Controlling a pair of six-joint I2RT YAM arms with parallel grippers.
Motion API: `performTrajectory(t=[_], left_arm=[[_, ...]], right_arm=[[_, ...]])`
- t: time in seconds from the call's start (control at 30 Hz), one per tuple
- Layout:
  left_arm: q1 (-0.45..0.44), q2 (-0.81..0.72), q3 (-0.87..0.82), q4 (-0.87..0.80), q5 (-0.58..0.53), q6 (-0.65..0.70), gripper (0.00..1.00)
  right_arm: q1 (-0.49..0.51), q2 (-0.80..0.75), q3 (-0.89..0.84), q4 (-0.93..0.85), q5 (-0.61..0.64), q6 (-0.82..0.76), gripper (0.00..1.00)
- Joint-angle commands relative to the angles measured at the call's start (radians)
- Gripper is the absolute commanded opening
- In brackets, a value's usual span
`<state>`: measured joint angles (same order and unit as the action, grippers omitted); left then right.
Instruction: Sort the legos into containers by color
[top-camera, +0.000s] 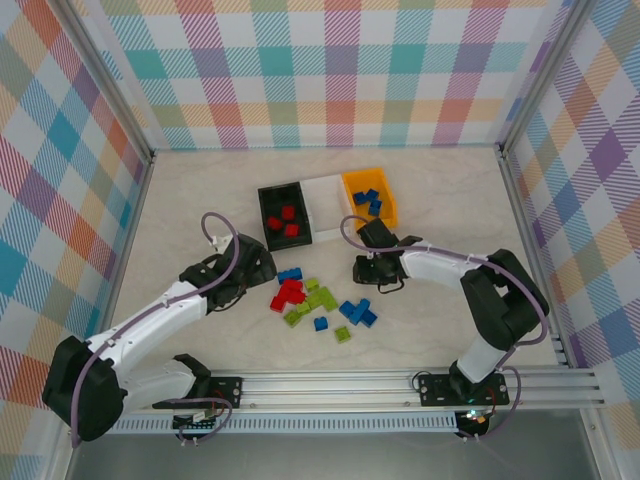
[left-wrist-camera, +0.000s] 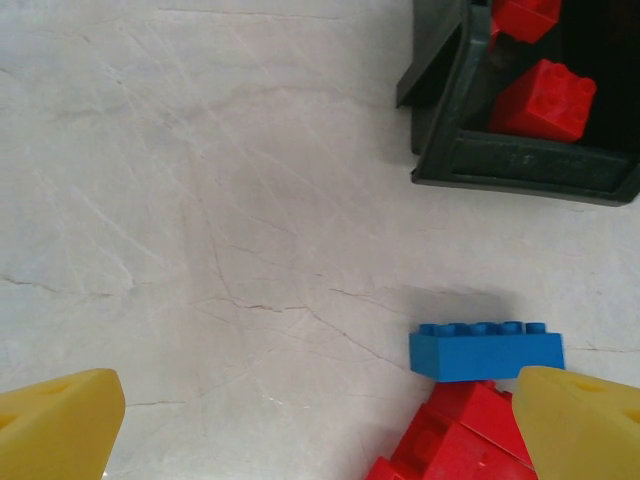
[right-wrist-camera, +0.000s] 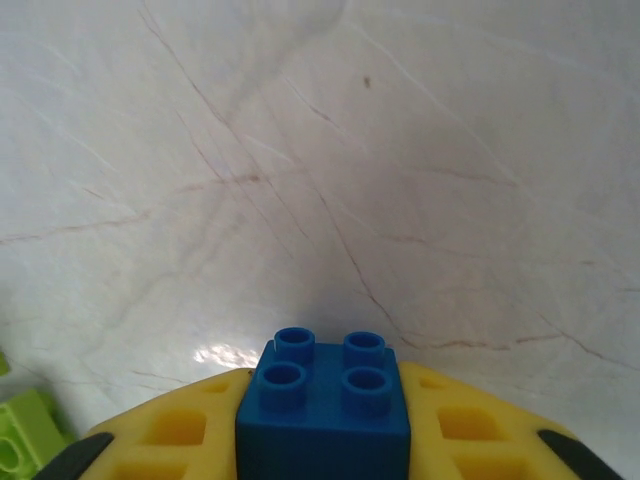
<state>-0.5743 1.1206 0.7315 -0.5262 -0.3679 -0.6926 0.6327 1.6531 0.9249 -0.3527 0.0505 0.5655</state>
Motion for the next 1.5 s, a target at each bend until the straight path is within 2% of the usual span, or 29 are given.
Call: performTrajectory(t=[0.0,0.13,0.3,0.43,0.67,0.77,0.83,0.93,1.1,1.33,1.47], left_arm=[[0.024,0.010,0.010,-0.031,-0.041,-0.015,1.00],[0.075,0.029,0.010,0.006,0.046,-0.019,1.00],[0.078,0.033,0.026,0.022,0.077,-0.017,1.00],[0.079,0.020,0.032,0.017,0.101,-0.014,1.00],[0.079,-0.007,0.031,0.001,0.129,-0.004,1.00],[0.079,-0.012,0.031,-0.014,0.135,-0.002,1.00],[0.079,-0.017,0.031,-0.020,0.138,0.003,1.00],[0.079,-0.024,0.032,-0.026,0.141,0.011,1.00],[0.079,-0.024,0.034,-0.011,0.164,0.030,1.00],[0.056,0.033,0.034,0.008,0.265,0.078,1.00],[0.015,0.095,0.045,-0.011,0.291,0.109,0.87]], right_arm=[[0.007,-0.036,0.031,-0.005,0.013,-0.018,0.23],[-0.001,-0.093,0.100,-0.042,0.051,-0.061,0.16],[-0.091,-0.085,0.264,-0.075,0.076,-0.119,0.16],[-0.183,0.030,0.436,-0.090,0.075,-0.150,0.18],[-0.222,0.296,0.715,-0.141,0.088,-0.168,0.20],[-0.228,0.373,0.788,-0.169,0.081,-0.152,0.29],[-0.228,0.394,0.810,-0.176,0.066,-0.144,0.48],[-0.228,0.365,0.792,-0.156,0.056,-0.145,0.56],[-0.228,0.239,0.709,-0.124,0.038,-0.156,0.59],[-0.191,0.025,0.438,-0.089,0.000,-0.144,0.61],[-0.168,-0.082,0.264,-0.062,-0.009,-0.122,0.61]])
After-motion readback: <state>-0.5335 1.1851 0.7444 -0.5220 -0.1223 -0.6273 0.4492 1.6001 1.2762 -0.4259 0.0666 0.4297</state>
